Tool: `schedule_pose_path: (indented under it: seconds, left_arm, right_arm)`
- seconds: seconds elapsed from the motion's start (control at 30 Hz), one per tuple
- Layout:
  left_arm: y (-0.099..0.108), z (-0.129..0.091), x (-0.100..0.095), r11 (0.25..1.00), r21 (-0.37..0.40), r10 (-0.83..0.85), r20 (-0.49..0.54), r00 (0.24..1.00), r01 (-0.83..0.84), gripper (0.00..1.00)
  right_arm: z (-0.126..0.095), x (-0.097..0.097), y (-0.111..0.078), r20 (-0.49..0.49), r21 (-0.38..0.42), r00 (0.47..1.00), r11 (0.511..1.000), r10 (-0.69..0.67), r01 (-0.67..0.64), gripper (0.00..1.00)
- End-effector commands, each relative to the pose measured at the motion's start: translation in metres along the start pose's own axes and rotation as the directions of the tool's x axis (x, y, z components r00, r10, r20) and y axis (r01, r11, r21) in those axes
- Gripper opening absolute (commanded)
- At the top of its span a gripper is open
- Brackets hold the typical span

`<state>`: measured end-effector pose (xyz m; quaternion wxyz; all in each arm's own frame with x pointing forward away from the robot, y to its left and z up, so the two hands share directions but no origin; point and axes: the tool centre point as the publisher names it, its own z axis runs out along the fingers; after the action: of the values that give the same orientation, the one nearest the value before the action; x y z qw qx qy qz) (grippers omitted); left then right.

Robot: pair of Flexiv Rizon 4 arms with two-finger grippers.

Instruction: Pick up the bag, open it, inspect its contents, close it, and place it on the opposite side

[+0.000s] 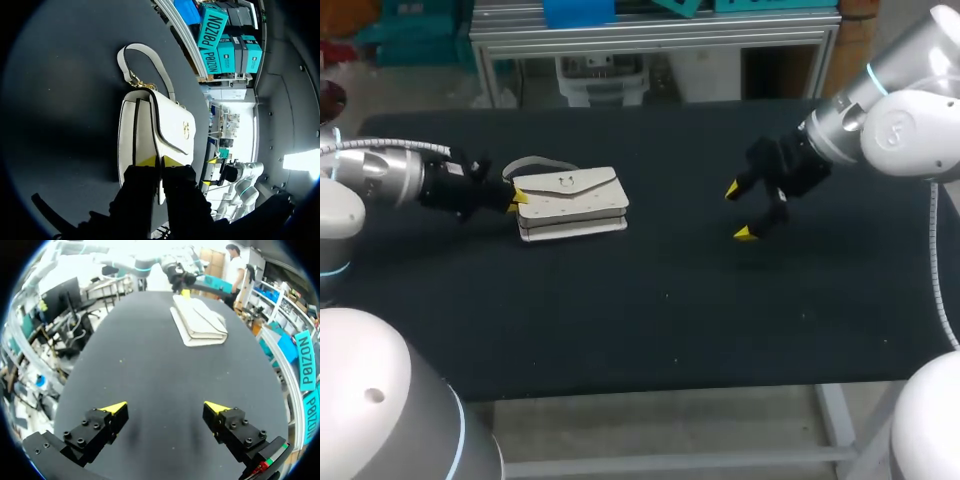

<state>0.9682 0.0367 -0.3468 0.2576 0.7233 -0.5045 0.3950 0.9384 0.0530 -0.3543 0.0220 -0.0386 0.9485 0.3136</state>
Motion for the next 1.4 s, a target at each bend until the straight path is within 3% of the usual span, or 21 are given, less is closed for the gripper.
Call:
schedule_pose_path:
  seconds: [0.03, 0.13, 0.67, 0.87, 1.27, 1.33, 1.4]
  left_arm:
    - [0.017, 0.015, 0.001, 0.995, 0.098, 0.028, -0.009, 1.0, -0.027, 0.0]
    - [0.032, 0.029, 0.005, 0.998, 0.029, 0.063, -0.007, 0.998, -0.063, 0.0]
    - [0.075, 0.064, 0.029, 0.974, -0.16, 0.157, -0.038, 0.987, -0.161, 0.0]
    - [0.08, 0.071, 0.029, 0.975, -0.16, 0.148, -0.036, 0.988, -0.152, 0.0]
    - [0.069, 0.059, 0.027, 0.998, -0.034, 0.058, -0.083, 0.995, -0.061, 0.0]
    - [0.067, 0.05, 0.026, 0.998, -0.013, 0.053, -0.088, 0.995, -0.054, 1.0]
    - [0.066, 0.044, 0.025, 0.998, 0.003, 0.057, -0.089, 0.994, -0.057, 1.0]
  right_arm:
    - [0.0, 0.0, 0.0, 0.001, -0.001, 1.0, 1.0, 0.0, 0.0, 1.0]
    - [0.0, 0.0, 0.0, 0.001, -0.001, 1.0, 1.0, 0.0, 0.0, 1.0]
    - [0.0, 0.0, 0.0, 0.001, -0.001, 1.0, 1.0, 0.0, 0.0, 1.0]
    - [0.0, 0.0, 0.0, 0.001, -0.001, 1.0, 1.0, 0.0, 0.0, 1.0]
    - [0.0, 0.0, 0.0, 0.001, -0.001, 1.0, 1.0, 0.0, 0.0, 1.0]
    - [0.0, 0.0, 0.0, 0.001, -0.001, 1.0, 1.0, 0.0, 0.0, 1.0]
    - [0.0, 0.0, 0.0, 0.001, -0.001, 1.0, 1.0, 0.0, 0.0, 1.0]
